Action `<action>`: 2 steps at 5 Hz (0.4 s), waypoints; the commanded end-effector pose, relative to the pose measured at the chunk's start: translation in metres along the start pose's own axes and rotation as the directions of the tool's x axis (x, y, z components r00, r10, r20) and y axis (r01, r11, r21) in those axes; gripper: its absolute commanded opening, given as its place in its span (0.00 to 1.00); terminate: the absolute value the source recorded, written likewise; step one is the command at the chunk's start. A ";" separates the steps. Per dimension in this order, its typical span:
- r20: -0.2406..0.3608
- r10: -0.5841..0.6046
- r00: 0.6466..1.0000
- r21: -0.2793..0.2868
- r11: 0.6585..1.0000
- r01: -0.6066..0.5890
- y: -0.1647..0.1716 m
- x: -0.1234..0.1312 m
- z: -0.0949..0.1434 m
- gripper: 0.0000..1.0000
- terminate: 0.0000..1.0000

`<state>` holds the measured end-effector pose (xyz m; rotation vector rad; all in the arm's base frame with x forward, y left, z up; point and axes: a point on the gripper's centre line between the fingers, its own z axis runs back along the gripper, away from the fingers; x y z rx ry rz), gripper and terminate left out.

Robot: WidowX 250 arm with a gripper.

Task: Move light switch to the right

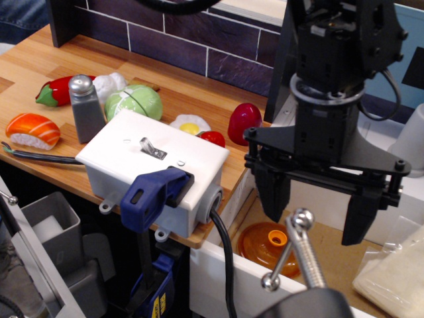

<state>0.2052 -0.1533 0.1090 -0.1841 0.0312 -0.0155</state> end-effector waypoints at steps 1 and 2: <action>0.000 0.000 1.000 0.000 1.000 0.000 0.000 0.000 0.000 1.00 0.00; -0.003 -0.019 1.000 0.000 1.000 0.019 0.017 0.008 0.030 1.00 0.00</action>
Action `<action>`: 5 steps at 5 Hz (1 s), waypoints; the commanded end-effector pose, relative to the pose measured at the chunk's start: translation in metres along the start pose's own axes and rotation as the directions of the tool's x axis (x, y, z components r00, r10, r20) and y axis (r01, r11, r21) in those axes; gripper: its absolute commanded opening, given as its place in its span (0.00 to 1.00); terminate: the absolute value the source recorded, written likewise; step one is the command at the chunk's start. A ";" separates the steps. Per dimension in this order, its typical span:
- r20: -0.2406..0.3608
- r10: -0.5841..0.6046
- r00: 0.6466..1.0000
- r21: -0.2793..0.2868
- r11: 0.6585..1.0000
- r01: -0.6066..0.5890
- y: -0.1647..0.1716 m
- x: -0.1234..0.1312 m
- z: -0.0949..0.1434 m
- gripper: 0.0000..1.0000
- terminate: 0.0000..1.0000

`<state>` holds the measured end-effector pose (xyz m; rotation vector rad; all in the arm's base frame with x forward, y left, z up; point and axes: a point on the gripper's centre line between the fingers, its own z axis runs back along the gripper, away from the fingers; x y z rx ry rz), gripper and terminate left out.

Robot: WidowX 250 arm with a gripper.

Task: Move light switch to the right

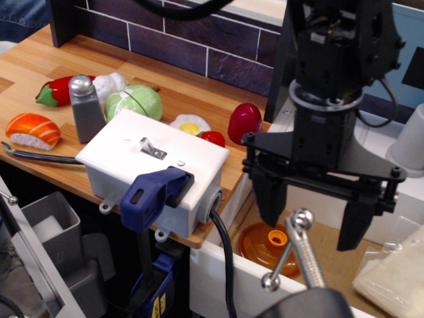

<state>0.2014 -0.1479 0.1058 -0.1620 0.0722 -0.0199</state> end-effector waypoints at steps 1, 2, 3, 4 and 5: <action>0.054 0.000 0.999 -0.053 0.999 0.003 0.039 0.012 0.062 1.00 0.00; 0.056 -0.026 0.998 -0.079 0.996 0.031 0.079 0.018 0.080 1.00 0.00; 0.065 -0.040 0.997 -0.054 0.998 0.044 0.122 0.027 0.071 1.00 0.00; 0.064 -0.066 0.996 -0.023 0.997 0.067 0.146 0.036 0.054 1.00 0.00; 0.089 -0.060 0.994 -0.014 0.998 0.062 0.154 0.040 0.042 1.00 0.00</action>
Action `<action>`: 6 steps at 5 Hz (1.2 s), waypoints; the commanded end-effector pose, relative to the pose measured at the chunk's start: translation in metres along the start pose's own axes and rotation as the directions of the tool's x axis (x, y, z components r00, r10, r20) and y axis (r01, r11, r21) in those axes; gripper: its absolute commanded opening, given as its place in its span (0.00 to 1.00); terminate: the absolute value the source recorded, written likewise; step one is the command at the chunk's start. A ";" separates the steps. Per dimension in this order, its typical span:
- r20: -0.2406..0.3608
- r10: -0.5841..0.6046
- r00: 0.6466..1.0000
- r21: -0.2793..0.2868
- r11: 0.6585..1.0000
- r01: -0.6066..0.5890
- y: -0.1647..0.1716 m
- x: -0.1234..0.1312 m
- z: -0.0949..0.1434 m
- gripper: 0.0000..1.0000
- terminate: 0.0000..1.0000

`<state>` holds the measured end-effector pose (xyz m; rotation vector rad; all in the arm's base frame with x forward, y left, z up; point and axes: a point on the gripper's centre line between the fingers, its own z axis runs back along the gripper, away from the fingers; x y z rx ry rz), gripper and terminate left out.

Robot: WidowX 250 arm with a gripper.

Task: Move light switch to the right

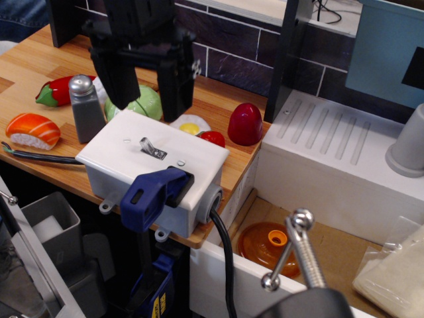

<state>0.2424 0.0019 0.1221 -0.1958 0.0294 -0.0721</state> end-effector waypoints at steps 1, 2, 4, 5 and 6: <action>0.024 -0.014 1.000 -0.012 1.000 0.014 0.016 0.005 -0.013 1.00 0.00; 0.025 0.013 1.000 0.001 1.000 -0.013 0.019 0.006 -0.025 1.00 0.00; 0.015 0.036 0.999 0.004 0.999 -0.036 0.015 0.008 -0.041 1.00 0.00; 0.016 0.042 0.999 -0.003 0.999 -0.042 0.012 0.010 -0.044 1.00 0.00; 0.008 0.017 1.000 0.006 1.000 -0.017 0.004 0.010 -0.048 1.00 0.00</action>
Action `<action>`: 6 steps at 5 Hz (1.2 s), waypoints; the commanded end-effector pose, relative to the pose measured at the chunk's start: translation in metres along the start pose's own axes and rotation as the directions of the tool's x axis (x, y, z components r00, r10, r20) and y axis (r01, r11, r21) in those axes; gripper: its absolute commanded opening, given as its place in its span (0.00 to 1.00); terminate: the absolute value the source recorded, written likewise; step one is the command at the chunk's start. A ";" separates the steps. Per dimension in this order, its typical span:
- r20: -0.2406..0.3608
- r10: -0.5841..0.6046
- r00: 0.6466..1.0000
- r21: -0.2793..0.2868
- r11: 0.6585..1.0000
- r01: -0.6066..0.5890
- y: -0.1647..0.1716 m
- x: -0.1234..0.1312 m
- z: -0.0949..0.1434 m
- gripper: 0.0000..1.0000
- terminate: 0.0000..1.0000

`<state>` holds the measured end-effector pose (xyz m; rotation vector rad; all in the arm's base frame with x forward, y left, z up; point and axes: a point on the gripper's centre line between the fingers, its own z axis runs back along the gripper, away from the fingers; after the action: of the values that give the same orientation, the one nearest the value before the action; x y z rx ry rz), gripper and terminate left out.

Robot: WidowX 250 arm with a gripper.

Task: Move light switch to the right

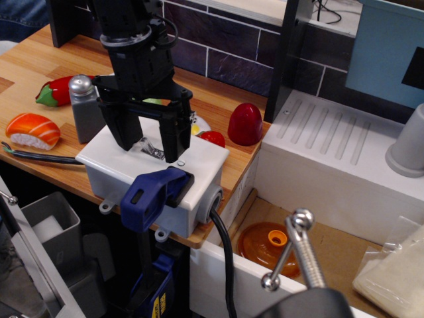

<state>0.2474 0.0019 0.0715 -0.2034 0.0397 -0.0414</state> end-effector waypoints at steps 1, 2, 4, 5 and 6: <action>0.014 -0.016 1.000 0.023 1.000 0.016 -0.011 0.004 0.000 1.00 0.00; -0.020 -0.020 1.000 0.019 1.000 0.020 -0.018 0.004 -0.003 1.00 0.00; -0.003 -0.009 1.000 0.013 1.000 0.009 -0.022 0.005 -0.001 1.00 0.00; -0.003 -0.023 1.000 0.006 1.000 0.023 -0.028 0.001 -0.001 1.00 0.00; 0.028 -0.029 0.999 -0.006 1.000 0.029 -0.034 0.000 0.002 1.00 0.00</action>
<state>0.2446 -0.0240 0.0728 -0.2024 0.0313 -0.0560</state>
